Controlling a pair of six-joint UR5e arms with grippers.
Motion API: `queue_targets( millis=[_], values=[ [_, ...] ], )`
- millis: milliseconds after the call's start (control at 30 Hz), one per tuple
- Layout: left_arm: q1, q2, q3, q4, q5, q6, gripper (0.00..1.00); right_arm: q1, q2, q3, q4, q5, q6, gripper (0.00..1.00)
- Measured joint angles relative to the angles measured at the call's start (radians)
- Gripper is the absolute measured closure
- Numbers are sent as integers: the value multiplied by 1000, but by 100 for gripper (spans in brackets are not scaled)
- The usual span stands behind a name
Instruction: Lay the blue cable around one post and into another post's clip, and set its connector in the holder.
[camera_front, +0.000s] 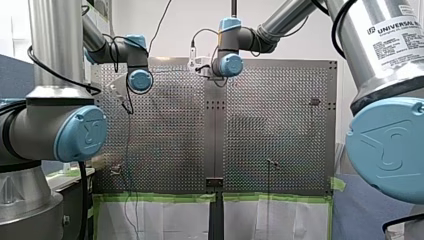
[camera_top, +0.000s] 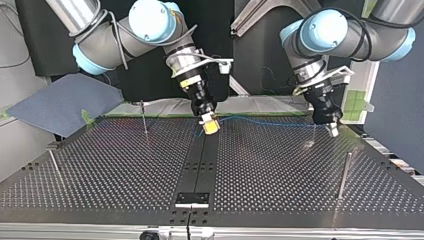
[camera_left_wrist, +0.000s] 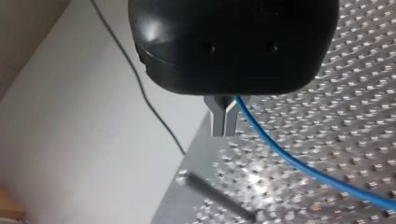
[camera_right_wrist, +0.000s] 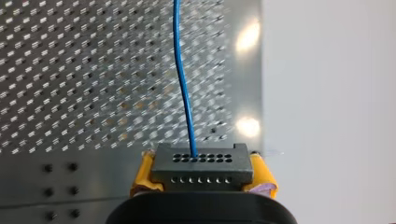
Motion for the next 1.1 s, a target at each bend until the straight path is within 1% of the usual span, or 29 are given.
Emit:
queue_targets(
  millis=[167,400,633,800,900,1100],
  values=[
    [38,38,16,-38,38,-16,99,5,3,-42,-1,-11,-2,100],
    [95,95,56,-95,95,-63,99,16,11,-100,1,-17,-4,100],
    [153,153,97,-153,153,-110,99,37,54,-151,32,-24,-15,100],
    [199,195,128,-199,199,-121,99,52,84,-196,38,-26,-14,100],
    [226,193,141,-225,226,-124,99,59,98,-225,49,-26,-13,100],
    [277,153,171,-276,277,-124,99,68,131,-279,82,-26,-10,100]
  ],
)
